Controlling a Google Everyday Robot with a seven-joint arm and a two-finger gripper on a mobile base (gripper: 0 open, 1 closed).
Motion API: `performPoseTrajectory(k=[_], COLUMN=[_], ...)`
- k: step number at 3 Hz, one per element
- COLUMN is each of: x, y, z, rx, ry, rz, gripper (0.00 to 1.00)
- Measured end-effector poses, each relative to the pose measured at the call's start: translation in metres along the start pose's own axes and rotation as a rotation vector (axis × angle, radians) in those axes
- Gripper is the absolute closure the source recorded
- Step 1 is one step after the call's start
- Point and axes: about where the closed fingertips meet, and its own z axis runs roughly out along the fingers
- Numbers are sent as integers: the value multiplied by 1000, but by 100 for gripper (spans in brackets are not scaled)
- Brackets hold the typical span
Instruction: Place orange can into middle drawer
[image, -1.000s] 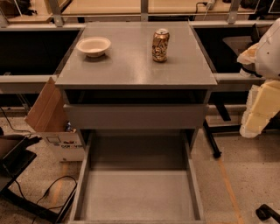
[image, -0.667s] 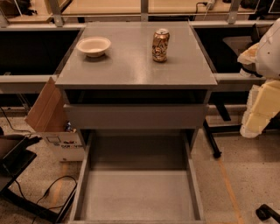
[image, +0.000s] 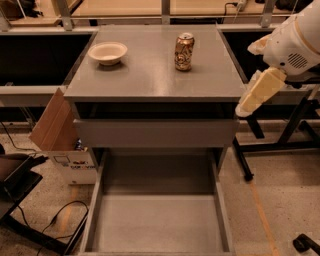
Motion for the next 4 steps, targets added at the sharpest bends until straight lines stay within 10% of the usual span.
performPoseTrajectory(k=[3, 4], x=[-64, -66], y=[-94, -95], z=[79, 84], rx=[113, 110], ry=[-533, -547], rz=[96, 100], gripper=[0, 0])
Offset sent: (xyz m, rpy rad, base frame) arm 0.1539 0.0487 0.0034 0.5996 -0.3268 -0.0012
